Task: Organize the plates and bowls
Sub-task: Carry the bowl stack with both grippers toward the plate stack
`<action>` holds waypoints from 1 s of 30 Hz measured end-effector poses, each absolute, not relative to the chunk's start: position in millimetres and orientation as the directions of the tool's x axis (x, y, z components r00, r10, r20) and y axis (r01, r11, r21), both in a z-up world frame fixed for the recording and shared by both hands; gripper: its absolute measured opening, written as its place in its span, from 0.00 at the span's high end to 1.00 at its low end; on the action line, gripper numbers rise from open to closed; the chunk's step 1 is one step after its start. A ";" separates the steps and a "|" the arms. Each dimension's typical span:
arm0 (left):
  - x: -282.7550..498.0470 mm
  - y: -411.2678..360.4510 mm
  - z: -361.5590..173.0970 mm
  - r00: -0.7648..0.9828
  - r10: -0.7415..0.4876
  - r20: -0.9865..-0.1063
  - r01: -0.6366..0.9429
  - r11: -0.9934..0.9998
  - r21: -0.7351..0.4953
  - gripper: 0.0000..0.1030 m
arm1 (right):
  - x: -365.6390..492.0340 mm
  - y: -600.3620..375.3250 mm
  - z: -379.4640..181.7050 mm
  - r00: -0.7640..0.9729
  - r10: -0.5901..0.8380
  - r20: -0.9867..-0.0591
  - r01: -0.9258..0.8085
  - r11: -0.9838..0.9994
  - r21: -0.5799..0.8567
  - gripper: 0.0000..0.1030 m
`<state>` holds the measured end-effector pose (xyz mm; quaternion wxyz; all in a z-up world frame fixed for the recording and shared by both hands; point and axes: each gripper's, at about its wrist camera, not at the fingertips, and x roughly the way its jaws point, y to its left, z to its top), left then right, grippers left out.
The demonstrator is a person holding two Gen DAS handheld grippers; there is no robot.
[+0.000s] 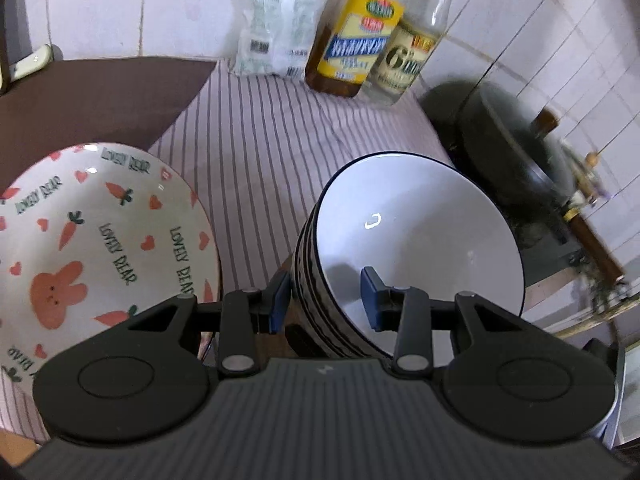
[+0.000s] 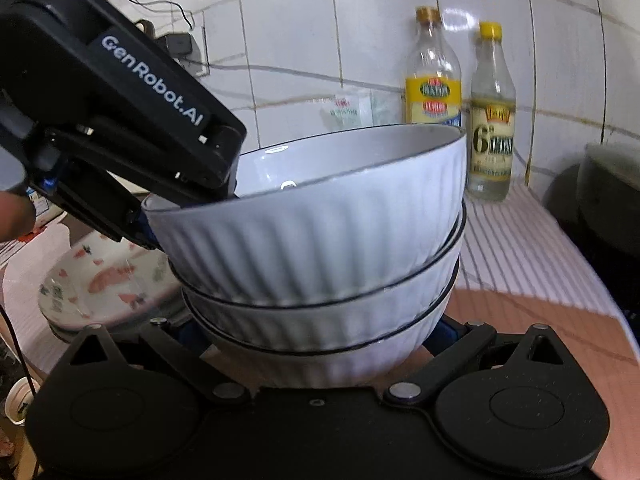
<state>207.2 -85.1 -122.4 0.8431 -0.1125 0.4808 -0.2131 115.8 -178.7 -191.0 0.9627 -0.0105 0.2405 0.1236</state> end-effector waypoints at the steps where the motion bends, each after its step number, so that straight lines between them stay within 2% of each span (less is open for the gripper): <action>1: 204.1 -80.0 -115.3 0.457 -0.474 -0.752 0.255 0.880 -0.400 0.65 | 112.1 -174.4 -184.0 0.861 0.227 -0.456 -0.241 0.970 0.029 0.01; 8: 187.6 -40.6 -69.9 0.528 -0.455 -0.717 0.241 0.890 -0.387 0.65 | 107.8 -140.7 -145.0 0.871 0.275 -0.408 -0.307 0.952 -0.015 0.01; 16: 174.2 23.3 -43.7 0.581 -0.380 -0.720 0.188 0.923 -0.335 0.65 | 108.9 -84.8 -126.1 0.849 0.371 -0.377 -0.407 0.913 -0.017 0.01; 21: 171.3 55.7 -43.9 0.598 -0.351 -0.720 0.174 0.934 -0.312 0.65 | 113.5 -56.6 -129.7 0.835 0.419 -0.357 -0.448 0.894 0.000 0.01; 30: 186.9 85.4 -72.7 0.561 -0.338 -0.755 0.152 0.939 -0.308 0.65 | 128.6 -26.6 -159.1 0.805 0.431 -0.407 -0.478 0.878 -0.015 0.01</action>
